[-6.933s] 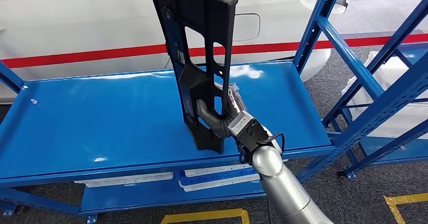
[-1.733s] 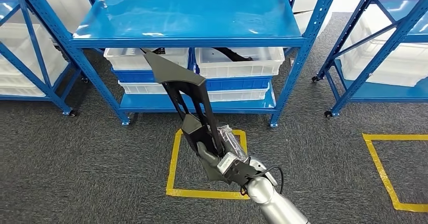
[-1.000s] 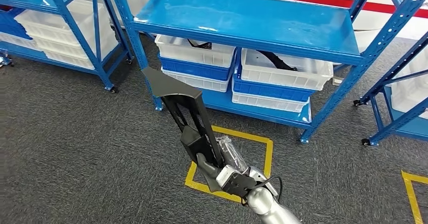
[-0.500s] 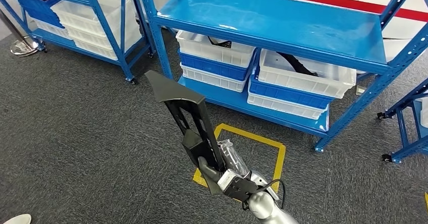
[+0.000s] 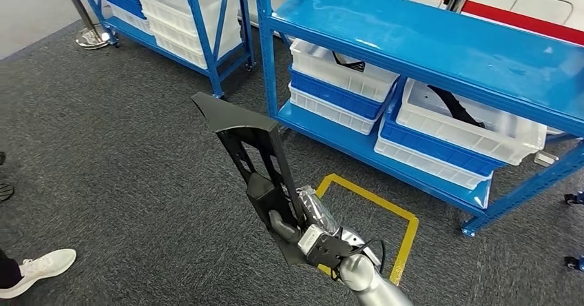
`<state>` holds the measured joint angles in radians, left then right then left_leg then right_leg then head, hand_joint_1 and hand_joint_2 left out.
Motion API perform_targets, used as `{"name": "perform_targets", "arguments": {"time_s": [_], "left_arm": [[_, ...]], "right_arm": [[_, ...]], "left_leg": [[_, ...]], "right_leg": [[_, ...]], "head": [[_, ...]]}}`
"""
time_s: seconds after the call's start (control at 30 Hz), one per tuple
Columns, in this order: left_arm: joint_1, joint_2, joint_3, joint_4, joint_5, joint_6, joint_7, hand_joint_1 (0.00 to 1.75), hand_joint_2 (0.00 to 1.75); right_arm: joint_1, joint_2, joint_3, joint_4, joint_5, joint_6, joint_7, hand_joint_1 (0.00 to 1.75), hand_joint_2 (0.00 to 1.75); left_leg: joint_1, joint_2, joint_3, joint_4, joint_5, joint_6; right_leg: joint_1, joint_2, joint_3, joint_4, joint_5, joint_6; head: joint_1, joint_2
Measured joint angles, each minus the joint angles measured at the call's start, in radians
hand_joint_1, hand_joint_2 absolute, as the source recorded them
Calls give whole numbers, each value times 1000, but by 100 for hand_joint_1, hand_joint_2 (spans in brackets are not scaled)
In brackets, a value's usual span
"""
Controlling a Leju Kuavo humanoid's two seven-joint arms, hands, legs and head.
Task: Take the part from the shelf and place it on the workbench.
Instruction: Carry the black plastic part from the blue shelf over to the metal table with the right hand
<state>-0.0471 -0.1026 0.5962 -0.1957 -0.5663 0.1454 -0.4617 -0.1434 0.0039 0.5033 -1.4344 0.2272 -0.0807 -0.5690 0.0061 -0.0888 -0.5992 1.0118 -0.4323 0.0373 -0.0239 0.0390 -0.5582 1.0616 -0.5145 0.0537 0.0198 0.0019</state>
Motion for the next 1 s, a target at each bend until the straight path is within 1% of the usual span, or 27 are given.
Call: {"name": "perform_targets", "arguments": {"time_s": [0.03,0.07,0.13,0.17,0.2,0.23,0.27,0.3,0.33,0.37,0.4,0.43,0.5,0.53,0.57,0.63,0.67,0.7,0.73,0.77,0.8,0.83,0.87,0.9,0.93,0.97,1.0], "left_arm": [[0,0,0,0,0,1,-1,0,175],[0,-1,0,0,0,2,-1,0,175],[4,-1,0,0,0,2,-2,0,175],[6,-1,1,0,0,3,-2,0,175],[7,-1,1,0,0,3,-2,0,175],[6,-2,1,0,0,3,-3,0,175],[5,-2,1,0,-1,3,-3,0,175],[4,-3,1,0,-1,3,-3,0,175],[4,-4,1,0,-1,3,-3,0,175],[4,-4,1,0,-1,3,-4,0,175],[5,-5,1,0,-1,3,-4,0,175],[5,-4,1,0,-1,3,-4,0,175],[3,-4,1,0,0,5,-4,0,175],[1,-4,1,0,-1,7,-4,0,175],[-1,-4,1,0,-1,9,-4,0,175],[-1,-4,3,0,-3,14,-4,0,175],[0,-5,3,0,-3,15,-4,0,175],[0,-5,4,0,-3,17,-4,0,175],[-1,-5,4,0,-3,18,-4,0,175],[-2,-6,4,0,-2,19,-3,0,175],[-3,-6,4,0,-2,19,-3,0,175],[-3,-6,4,0,-2,19,-3,0,175],[-2,-7,5,0,-2,19,-3,0,175],[0,-8,5,0,-2,19,-3,0,175],[2,-8,5,0,-2,19,-3,0,175],[3,-9,5,0,-2,19,-3,0,175],[2,-9,5,0,-3,19,-3,0,175]], "right_arm": [[-3,0,0,2,0,2,-2,175,175],[-5,1,1,4,0,3,-3,175,175],[-8,4,2,8,0,6,-5,175,175],[-9,7,3,9,0,7,-5,175,175],[-11,9,4,10,0,7,-5,175,175],[-12,12,4,11,0,7,-6,175,175],[-12,13,5,12,0,8,-6,175,175],[-12,13,5,14,0,8,-6,175,175],[-12,13,5,16,0,8,-6,175,175],[-12,13,5,18,0,8,-6,175,175],[-12,14,5,19,0,8,-6,175,175],[-12,14,6,20,0,8,-6,175,175],[-15,16,6,20,0,9,-6,175,175],[-16,16,6,21,1,10,-7,175,175],[-18,17,6,21,1,10,-7,175,175],[-19,19,7,23,1,12,-7,175,175],[-20,20,7,25,1,12,-8,175,175],[-22,21,8,26,1,13,-8,175,175],[-23,21,8,27,1,13,-9,175,175],[-24,20,9,29,1,13,-9,175,175],[-24,19,9,32,1,14,-10,175,175],[-23,17,10,35,1,14,-10,175,175],[-22,16,10,39,1,14,-10,175,175],[-22,15,10,42,1,15,-10,175,175],[-23,15,10,45,1,15,-10,175,175],[-23,14,10,46,1,15,-10,175,175],[-24,14,11,47,1,15,-10,175,175]], "left_leg": [[-1,-9,-5,4,0,-6],[-1,-18,-10,6,2,-12],[3,-26,-18,6,6,-23],[4,-14,-22,13,2,-28],[5,9,-34,38,-14,-33],[5,37,-55,83,-40,-37],[5,61,-85,148,-72,-41],[7,75,-119,217,-103,-45],[9,81,-143,266,-118,-47],[10,84,-152,284,-117,-49],[11,88,-141,263,-99,-48],[11,96,-112,210,-69,-46],[6,134,-43,80,-22,-37],[2,148,-22,39,-12,-30],[-3,153,-15,19,-11,-25],[-9,133,-15,12,-9,-12],[-8,123,-12,5,-5,-5],[-6,113,-7,-3,1,3],[-3,103,-3,-10,6,10],[-3,92,-3,-13,9,14],[-2,79,-5,-13,11,18],[-2,65,-6,-13,12,18],[-3,52,-7,-12,12,18],[-2,38,-7,-11,12,18],[-2,25,-7,-10,13,17],[-2,12,-7,-8,13,14],[-4,0,-10,-2,11,10]], "right_leg": [[-1,13,15,-32,9,-2],[0,18,19,-43,11,-7],[0,1,20,-44,17,-19],[-2,-6,21,-45,20,-25],[-3,-16,21,-47,21,-32],[-4,-27,22,-48,22,-38],[-1,-39,21,-48,21,-42],[2,-52,21,-48,20,-46],[4,-65,21,-48,19,-47],[5,-77,21,-48,18,-48],[6,-87,22,-48,18,-48],[6,-97,23,-48,17,-49],[11,-114,24,-47,15,-47],[14,-121,24,-47,13,-44],[17,-129,24,-47,12,-40],[20,-145,28,-51,10,-30],[19,-140,28,-47,5,-25],[18,-123,22,-29,-6,-23],[18,-99,6,9,-26,-23],[15,-73,-23,67,-51,-26],[13,-56,-57,136,-78,-29],[13,-49,-88,195,-96,-29],[12,-46,-106,225,-101,-24],[11,-44,-106,219,-90,-16],[9,-40,-86,174,-65,-6],[5,-26,-55,105,-34,3],[1,-8,-26,38,-9,8]], "head": [[0,0],[-1,0],[-1,0],[-2,0],[-5,0],[-8,0],[-11,0],[-13,0],[-12,0],[-12,0],[-13,0],[-13,0],[-12,0],[-11,0],[-10,0],[-9,0],[-8,0],[-8,0],[-6,0],[-5,0],[-5,0],[-4,0],[-4,0],[-4,0],[-4,0],[-4,0],[-4,0]]}}
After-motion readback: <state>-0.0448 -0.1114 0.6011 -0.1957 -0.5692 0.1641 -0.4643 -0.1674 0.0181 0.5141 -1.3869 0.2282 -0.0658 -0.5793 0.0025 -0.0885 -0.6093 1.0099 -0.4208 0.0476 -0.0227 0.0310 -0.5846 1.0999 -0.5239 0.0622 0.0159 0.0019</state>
